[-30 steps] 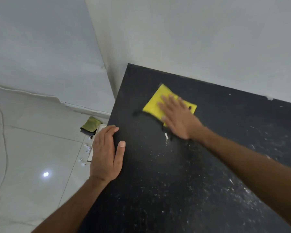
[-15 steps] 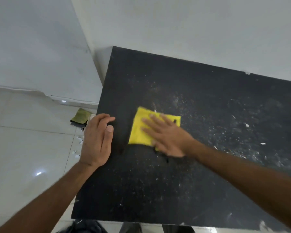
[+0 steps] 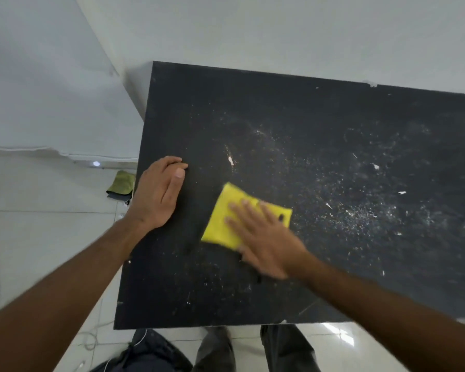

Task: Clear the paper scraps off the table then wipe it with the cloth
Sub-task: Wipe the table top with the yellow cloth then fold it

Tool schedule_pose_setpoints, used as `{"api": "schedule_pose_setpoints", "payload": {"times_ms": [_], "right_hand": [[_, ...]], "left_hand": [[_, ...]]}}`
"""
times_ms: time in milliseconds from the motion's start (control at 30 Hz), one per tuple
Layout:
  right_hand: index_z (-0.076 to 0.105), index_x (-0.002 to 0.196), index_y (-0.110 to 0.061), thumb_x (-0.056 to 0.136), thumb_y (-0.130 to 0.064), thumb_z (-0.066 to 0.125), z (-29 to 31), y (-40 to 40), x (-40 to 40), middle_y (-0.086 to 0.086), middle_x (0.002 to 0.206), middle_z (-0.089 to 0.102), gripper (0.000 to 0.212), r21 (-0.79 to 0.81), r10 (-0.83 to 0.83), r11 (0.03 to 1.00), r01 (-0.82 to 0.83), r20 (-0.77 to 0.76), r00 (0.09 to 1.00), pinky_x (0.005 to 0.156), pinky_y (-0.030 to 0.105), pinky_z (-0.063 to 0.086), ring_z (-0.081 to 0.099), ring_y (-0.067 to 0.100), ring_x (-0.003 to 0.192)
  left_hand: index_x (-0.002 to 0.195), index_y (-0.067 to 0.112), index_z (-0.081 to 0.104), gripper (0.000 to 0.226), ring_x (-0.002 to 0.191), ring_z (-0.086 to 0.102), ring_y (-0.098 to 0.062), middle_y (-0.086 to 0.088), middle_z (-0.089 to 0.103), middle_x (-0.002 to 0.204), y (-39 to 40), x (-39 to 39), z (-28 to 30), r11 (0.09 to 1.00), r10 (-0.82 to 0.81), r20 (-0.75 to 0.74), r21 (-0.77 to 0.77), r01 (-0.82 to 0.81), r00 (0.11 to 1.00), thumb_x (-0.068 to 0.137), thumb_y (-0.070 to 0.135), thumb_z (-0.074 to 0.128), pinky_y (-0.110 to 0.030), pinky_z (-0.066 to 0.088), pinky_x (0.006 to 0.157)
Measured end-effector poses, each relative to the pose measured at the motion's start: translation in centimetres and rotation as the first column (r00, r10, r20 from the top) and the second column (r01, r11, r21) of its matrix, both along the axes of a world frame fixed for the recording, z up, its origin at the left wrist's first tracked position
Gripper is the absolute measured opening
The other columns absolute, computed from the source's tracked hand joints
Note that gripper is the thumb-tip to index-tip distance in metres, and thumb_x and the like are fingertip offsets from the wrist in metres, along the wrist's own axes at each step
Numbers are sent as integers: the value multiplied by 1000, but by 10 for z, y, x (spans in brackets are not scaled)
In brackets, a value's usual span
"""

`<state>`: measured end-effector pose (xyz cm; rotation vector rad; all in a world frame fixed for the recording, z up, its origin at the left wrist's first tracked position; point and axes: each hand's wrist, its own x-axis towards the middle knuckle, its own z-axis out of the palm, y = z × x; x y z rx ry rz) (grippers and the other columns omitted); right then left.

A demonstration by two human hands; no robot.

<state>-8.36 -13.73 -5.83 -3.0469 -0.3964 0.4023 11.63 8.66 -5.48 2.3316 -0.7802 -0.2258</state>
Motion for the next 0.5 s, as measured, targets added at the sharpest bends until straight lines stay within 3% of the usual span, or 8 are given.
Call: {"api": "schedule_pose_setpoints", "payload": {"times_ms": [100, 167, 267, 367, 433, 500], "right_hand": [[18, 162, -17, 105, -48, 21, 0, -4, 40, 12, 171, 5, 65, 2, -372, 928, 373, 52, 927, 123, 58, 14, 1, 35, 157], [20, 162, -16, 104, -49, 21, -3, 40, 64, 14, 170, 7, 67, 72, -462, 886, 458, 62, 885, 123, 60, 9, 3, 39, 156], [26, 160, -20, 104, -51, 25, -7, 120, 54, 11, 170, 14, 64, 129, -252, 961, 243, 59, 966, 123, 60, 5, 5, 39, 156], [27, 160, -26, 106, -49, 31, -4, 151, -5, 6, 171, 11, 59, 170, -23, 985, 16, 39, 999, 126, 55, 1, 0, 33, 157], [24, 161, -30, 106, -48, 33, -5, 126, -50, 3, 171, 7, 59, 156, -23, 988, 16, 41, 999, 126, 56, 2, -2, 32, 158], [21, 161, -29, 104, -48, 35, -8, 72, -92, 4, 171, 8, 62, 95, -164, 983, 160, 35, 986, 124, 58, 8, 1, 34, 157]], "left_hand": [[141, 13, 58, 62, 141, 39, -18, -4, 48, 147, 2, -6, -4, 998, -21, -51, 56, 24, 998, 106, 47, 20, -46, 28, 121], [144, 17, 54, 57, 143, 35, -15, 0, 45, 150, -2, -8, -5, 999, 28, -143, 23, -25, 989, 107, 43, 20, -47, 22, 124], [146, 24, 51, 49, 140, 37, -13, 3, 45, 150, -8, -6, -4, 996, 91, -182, 27, -87, 979, 108, 35, 22, -42, 24, 123], [147, 23, 50, 53, 140, 36, -15, 2, 43, 151, -10, -6, 2, 995, 73, -216, 84, -55, 974, 107, 42, 21, -42, 25, 123], [150, 16, 46, 61, 147, 32, -22, -3, 39, 156, -10, -6, 2, 985, -2, -148, 168, 27, 989, 104, 48, 23, -50, 21, 125], [157, 13, 35, 67, 156, 17, -29, -7, 27, 165, -10, -9, -2, 953, -70, -89, 289, 93, 994, 103, 53, 29, -51, 7, 128]]}}
